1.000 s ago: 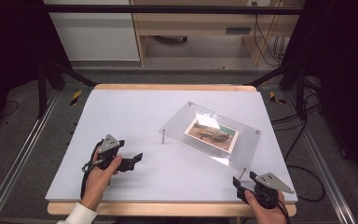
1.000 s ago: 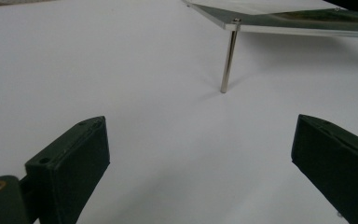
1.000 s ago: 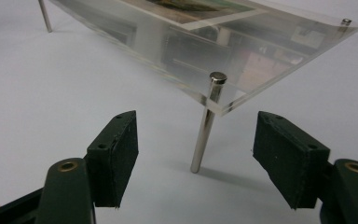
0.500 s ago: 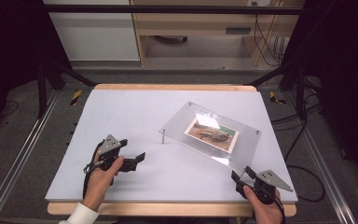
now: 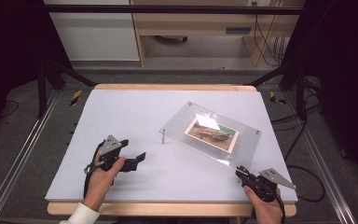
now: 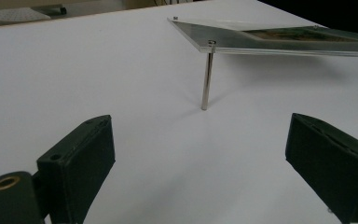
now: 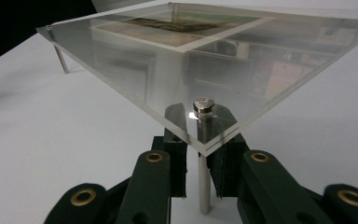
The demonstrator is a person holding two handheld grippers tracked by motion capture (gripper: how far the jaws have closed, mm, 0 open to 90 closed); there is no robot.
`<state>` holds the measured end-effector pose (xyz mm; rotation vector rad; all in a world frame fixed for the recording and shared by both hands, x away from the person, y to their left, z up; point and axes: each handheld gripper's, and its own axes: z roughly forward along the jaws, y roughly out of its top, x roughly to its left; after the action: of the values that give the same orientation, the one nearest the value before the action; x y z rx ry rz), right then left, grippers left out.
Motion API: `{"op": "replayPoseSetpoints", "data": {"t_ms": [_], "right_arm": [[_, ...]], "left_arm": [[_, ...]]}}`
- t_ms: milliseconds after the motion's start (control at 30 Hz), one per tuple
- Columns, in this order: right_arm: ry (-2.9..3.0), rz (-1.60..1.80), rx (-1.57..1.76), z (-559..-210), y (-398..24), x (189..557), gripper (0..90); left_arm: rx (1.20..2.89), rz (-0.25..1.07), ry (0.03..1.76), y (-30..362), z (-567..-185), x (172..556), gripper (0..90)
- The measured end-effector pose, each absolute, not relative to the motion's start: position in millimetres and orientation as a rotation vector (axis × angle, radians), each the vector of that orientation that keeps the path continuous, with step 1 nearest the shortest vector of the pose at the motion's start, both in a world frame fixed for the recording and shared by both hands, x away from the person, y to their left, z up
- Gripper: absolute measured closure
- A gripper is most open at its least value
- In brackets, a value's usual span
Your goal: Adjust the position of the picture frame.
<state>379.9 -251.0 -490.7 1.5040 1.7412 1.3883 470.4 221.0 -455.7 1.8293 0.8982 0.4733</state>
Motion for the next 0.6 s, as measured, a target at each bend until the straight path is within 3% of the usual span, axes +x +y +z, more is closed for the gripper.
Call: {"op": "replayPoseSetpoints", "data": {"t_ms": [267, 433, 533, 600], "right_arm": [[1.677, 1.462, 1.461, -481, -256, 382, 84.6], [1.638, 1.497, 1.454, -477, -263, 385, 84.8], [1.633, 1.504, 1.460, -475, -265, 386, 84.9], [1.636, 1.512, 1.465, -474, -265, 386, 84.9]], "left_arm": [[1.889, 0.481, 0.820, 210, -452, 469, 10.8], [1.874, 0.468, 0.780, 193, -443, 477, 17.4], [1.855, 0.441, 0.788, 180, -442, 490, 30.8], [1.882, 0.445, 0.783, 169, -444, 501, 33.5]]}}
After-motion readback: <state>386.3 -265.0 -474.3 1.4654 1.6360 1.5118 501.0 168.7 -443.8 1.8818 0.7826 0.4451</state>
